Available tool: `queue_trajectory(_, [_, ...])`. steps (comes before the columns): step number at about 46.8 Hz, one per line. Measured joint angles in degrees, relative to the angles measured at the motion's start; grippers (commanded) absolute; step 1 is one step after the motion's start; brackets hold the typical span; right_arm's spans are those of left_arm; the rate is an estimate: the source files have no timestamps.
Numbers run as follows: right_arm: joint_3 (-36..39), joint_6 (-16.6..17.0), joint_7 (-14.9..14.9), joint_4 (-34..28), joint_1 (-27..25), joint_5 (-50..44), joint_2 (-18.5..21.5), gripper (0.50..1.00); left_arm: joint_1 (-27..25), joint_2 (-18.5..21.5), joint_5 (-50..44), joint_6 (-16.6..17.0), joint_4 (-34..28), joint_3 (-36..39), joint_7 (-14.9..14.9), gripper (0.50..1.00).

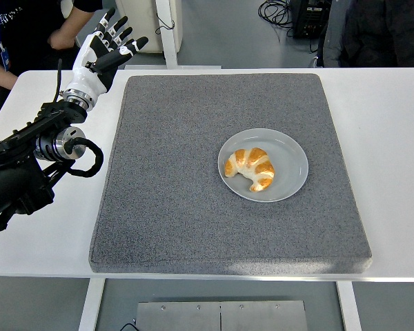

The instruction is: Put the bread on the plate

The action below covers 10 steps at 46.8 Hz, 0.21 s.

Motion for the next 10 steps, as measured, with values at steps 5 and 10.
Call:
queue_trajectory(5, [0.00,0.00,0.00,0.03,0.01,0.00,0.00,1.000,0.34,-0.33,-0.06,0.01,0.00,-0.78,-0.01,0.966])
queue_trajectory(10, [0.00,0.00,0.00,0.04,0.00,0.00,0.00,1.000,0.70,-0.39,-0.08,0.22,0.00,-0.90,0.16,0.966])
